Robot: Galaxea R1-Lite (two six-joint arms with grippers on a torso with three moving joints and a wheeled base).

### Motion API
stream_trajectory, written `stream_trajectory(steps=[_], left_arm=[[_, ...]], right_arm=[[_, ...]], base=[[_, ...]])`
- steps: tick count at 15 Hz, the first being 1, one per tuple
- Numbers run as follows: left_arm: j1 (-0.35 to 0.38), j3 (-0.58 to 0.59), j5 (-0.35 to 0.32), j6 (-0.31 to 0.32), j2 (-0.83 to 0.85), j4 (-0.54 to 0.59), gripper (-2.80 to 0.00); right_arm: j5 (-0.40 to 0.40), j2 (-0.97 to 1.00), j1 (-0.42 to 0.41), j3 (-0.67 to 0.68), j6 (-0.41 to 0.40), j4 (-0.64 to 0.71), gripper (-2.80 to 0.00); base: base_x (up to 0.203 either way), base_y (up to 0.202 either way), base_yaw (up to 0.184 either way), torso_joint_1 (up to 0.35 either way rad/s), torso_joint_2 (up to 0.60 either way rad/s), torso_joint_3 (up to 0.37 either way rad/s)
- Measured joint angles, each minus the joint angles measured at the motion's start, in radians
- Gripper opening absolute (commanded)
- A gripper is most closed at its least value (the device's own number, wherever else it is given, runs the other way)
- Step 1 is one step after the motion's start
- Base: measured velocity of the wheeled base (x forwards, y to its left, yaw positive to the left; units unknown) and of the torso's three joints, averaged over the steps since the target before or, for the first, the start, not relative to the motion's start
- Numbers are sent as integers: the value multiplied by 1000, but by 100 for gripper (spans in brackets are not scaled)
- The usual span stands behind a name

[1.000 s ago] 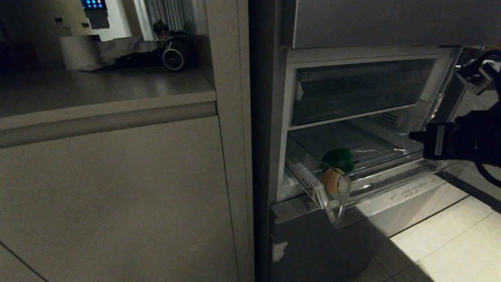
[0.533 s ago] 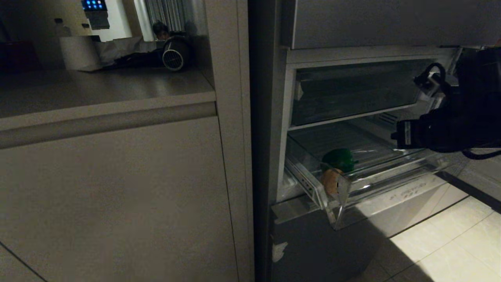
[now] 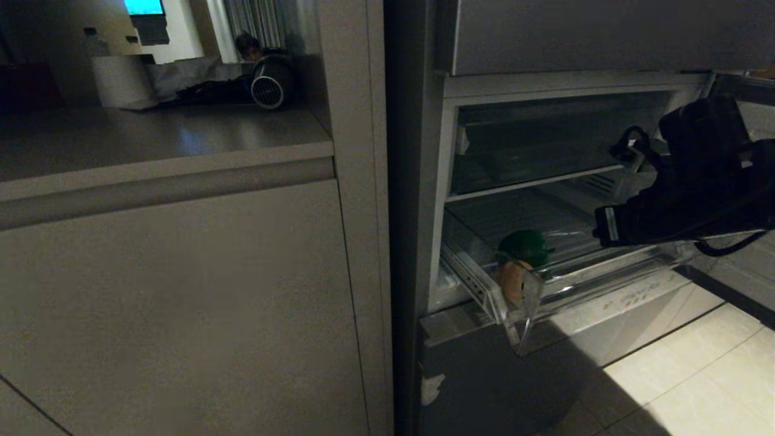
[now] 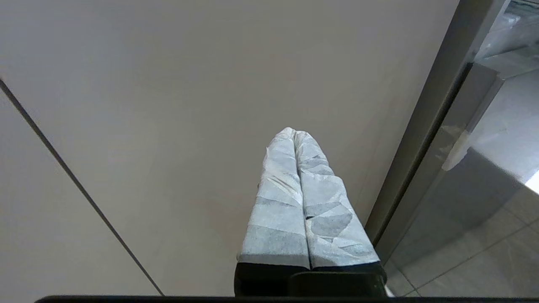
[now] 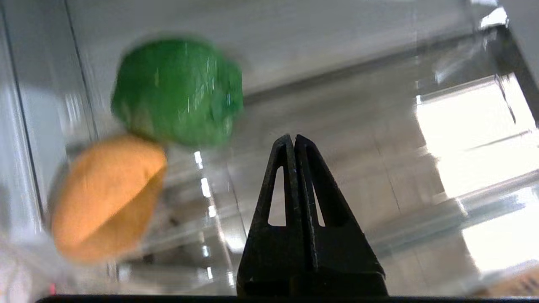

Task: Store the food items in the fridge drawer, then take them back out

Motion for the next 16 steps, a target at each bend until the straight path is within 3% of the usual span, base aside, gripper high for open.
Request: stream_trajectory(steps=[6,10,16], left_arm=[[0,0,0,0,0,0,-280],[0,0,0,0,0,0,-280],[0,0,0,0,0,0,-280]], right_arm=[[-2,-45,-29,-78,-3,272,-280],[-2,-119,-73,-84,-54,430,-280],[6,-242,-139,-11,-110,466,-280]], base=[[0,0,0,0,0,0],[0,0,0,0,0,0],[0,0,0,0,0,0]])
